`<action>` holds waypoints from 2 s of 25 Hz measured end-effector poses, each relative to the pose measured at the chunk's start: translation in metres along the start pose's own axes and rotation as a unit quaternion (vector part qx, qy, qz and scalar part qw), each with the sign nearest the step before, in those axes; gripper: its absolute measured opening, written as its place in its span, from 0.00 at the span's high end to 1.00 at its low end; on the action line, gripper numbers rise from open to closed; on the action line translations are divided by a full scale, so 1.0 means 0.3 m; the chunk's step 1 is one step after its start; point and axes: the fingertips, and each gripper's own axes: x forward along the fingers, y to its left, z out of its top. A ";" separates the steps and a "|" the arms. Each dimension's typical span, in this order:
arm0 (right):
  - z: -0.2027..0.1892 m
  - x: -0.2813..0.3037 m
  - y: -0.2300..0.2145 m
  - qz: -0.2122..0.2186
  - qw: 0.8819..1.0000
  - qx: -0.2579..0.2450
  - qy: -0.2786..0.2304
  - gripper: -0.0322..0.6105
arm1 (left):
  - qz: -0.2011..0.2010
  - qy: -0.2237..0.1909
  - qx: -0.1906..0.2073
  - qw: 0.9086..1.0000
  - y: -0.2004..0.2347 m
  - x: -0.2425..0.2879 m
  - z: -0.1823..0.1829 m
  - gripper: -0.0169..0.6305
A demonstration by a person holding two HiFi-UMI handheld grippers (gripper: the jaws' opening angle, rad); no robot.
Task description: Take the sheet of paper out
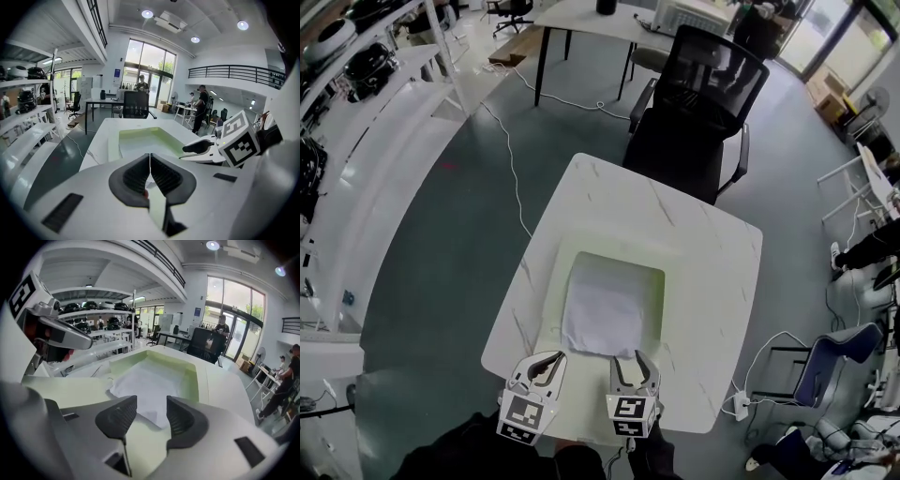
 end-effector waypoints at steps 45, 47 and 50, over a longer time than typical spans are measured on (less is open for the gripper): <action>-0.086 0.085 0.027 0.025 0.994 0.069 0.078 0.92 | 0.021 0.010 -0.007 1.000 0.039 -0.059 -0.039 0.93; -0.072 0.059 0.027 0.022 0.994 0.072 0.073 0.92 | 0.018 0.006 -0.003 1.000 0.030 -0.073 -0.024 0.93; -0.050 0.009 0.022 0.014 0.995 0.076 0.066 0.92 | 0.011 0.000 0.003 1.000 0.010 -0.103 0.004 0.93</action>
